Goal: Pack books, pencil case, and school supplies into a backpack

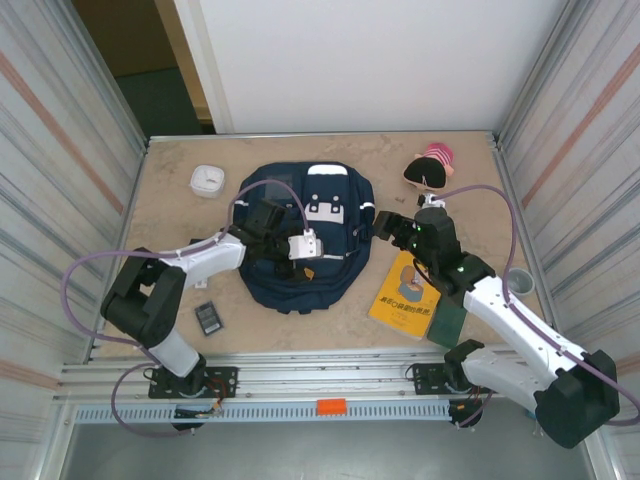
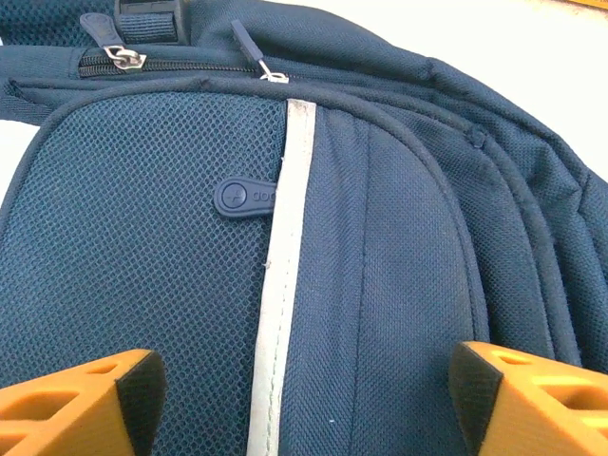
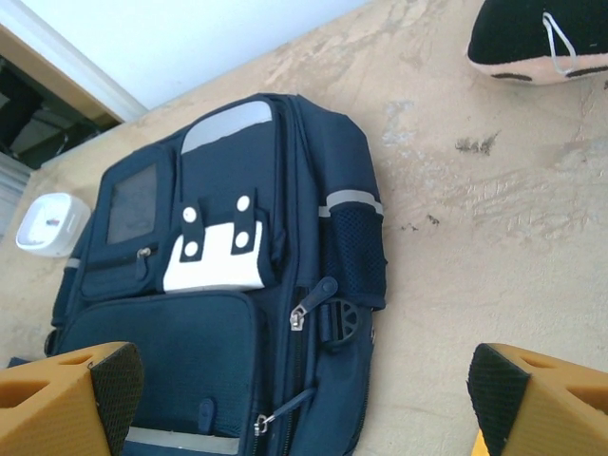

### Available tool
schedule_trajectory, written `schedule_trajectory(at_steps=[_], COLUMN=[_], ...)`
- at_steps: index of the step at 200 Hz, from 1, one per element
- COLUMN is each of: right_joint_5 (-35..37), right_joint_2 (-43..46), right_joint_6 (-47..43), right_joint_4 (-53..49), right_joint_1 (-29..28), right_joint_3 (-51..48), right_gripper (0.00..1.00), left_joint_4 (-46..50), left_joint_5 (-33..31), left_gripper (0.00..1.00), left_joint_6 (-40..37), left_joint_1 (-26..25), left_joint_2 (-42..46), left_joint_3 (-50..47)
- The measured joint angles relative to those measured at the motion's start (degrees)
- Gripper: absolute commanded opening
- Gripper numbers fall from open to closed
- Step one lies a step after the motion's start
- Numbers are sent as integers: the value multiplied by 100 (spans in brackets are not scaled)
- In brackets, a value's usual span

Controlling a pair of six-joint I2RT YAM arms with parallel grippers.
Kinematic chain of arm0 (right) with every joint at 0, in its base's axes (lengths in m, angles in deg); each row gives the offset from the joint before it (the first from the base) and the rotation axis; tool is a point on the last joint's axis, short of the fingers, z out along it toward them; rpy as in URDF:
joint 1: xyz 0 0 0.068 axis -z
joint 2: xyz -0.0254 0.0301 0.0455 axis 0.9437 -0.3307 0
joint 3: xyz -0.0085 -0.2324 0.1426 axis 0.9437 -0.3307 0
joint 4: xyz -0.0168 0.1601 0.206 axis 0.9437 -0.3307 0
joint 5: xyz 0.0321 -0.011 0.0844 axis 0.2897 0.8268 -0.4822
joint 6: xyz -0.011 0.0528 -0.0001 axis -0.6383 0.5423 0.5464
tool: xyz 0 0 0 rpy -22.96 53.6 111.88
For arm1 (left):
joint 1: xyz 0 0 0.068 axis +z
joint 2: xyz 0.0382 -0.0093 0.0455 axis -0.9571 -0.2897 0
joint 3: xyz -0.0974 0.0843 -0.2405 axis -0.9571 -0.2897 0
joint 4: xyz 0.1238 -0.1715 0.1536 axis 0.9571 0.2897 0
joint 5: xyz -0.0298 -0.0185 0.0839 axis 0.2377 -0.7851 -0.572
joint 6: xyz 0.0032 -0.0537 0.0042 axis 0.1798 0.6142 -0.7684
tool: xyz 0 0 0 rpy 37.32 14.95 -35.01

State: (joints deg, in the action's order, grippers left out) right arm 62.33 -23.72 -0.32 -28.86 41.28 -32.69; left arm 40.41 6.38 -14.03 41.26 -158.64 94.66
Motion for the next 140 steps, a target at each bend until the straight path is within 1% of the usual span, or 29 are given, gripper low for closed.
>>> schedule_trajectory(at_steps=[37,63,90,105,117,127,135,140], right_joint_5=[0,-2,-4,-22,-26,-26,-28,-26], right_joint_2=[0,-2,-24,-111,-188,-225,-232,-232], right_joint_6=[-2,0,0,0,-2,0,0,0], right_joint_4=[4,2,46,90,90,90,90,90], right_joint_1=[0,0,0,0,0,0,0,0], right_joint_3=[-15,-44,-52,-52,-52,-52,-52,-52], right_gripper=[90,90,90,90,90,90,90,90], left_joint_4=[129,177,61,-22,-155,-278,-330,-380], left_joint_5=[208,208,203,87,-162,-356,-479,-573], left_gripper=[83,83,83,83,83,79,72,65], left_joint_6=[-59,-55,-22,33,103,142,166,181], left_joint_1=[-37,-151,-160,-162,-195,-208,-234,-262], left_joint_2=[0,0,44,42,33,-11,-57,-96], left_joint_3=[94,72,-90,-120,-120,-120,-120,-120])
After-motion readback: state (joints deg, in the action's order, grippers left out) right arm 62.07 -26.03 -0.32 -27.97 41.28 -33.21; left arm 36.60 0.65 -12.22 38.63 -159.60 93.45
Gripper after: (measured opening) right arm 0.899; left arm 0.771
